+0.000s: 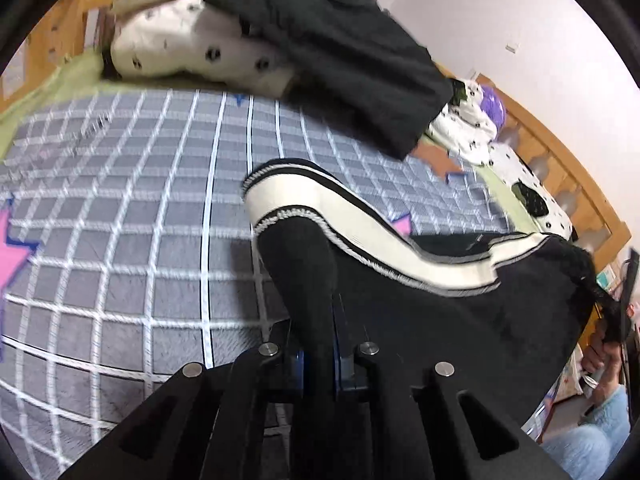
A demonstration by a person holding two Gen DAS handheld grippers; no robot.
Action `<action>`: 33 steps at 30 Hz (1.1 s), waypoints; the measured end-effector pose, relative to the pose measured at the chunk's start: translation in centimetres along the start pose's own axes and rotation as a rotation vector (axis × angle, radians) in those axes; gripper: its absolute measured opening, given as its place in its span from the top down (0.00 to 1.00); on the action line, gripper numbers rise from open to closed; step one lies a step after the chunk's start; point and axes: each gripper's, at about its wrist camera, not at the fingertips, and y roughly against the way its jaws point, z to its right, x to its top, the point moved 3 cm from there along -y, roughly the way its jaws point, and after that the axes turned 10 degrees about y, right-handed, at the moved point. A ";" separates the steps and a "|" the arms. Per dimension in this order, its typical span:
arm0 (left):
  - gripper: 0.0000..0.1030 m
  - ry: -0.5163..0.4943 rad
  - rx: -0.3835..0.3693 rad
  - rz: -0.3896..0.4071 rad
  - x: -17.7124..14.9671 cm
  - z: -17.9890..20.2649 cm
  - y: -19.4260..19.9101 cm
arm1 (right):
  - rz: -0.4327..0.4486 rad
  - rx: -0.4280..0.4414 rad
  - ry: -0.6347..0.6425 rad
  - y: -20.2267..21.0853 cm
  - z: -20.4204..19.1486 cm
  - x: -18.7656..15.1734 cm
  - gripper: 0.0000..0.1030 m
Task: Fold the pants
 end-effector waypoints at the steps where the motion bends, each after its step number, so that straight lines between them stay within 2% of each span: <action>1: 0.91 0.024 -0.002 0.009 0.6 0.2 0.7 | 0.023 -0.002 0.016 1.0 -0.8 1.1 0.91; 4: 0.91 0.071 -0.079 0.056 2.4 0.4 4.0 | 0.104 0.001 0.074 4.7 -4.0 5.0 0.91; 6: 0.91 0.061 -0.085 0.095 3.4 0.0 6.3 | 0.147 0.027 0.092 7.0 -6.4 7.3 0.91; 10: 0.91 0.007 0.034 0.174 5.6 -2.9 11.3 | 0.229 0.104 0.115 10.8 -11.9 10.5 0.91; 14: 0.90 -0.008 0.164 0.216 6.5 -8.7 15.1 | 0.237 0.242 0.106 11.1 -17.2 10.7 0.90; 16: 0.90 -0.015 0.238 0.205 6.2 -12.1 15.3 | 0.196 0.291 0.130 9.5 -19.9 9.6 0.91; 18: 0.90 -0.008 0.296 0.171 5.4 -15.3 14.2 | 0.119 0.326 0.180 6.8 -22.2 7.7 0.91; 20: 0.89 0.024 0.347 0.114 4.2 -18.9 12.1 | -0.001 0.329 0.249 2.9 -24.0 5.1 0.91; 22: 0.87 0.070 0.388 0.068 3.1 -21.9 9.7 | -0.106 0.213 0.322 -1.0 -24.6 2.0 0.91; 24: 0.78 0.120 0.400 0.033 2.2 -23.7 8.3 | -0.221 0.147 0.361 -3.2 -24.2 0.1 0.86; 26: 0.65 0.158 0.410 0.049 2.0 -24.7 8.5 | -0.271 0.197 0.384 -3.0 -23.5 -1.0 0.82; 29: 0.52 0.143 0.516 0.109 2.6 -24.7 9.9 | -0.325 0.242 0.475 -1.2 -22.8 -1.9 0.78; 31: 0.42 0.102 0.538 0.158 3.3 -23.7 11.1 | -0.307 0.229 0.504 0.9 -21.9 -2.3 0.72; 33: 0.40 0.080 0.523 0.178 3.9 -22.9 11.6 | -0.267 0.214 0.522 2.5 -21.4 -1.8 0.69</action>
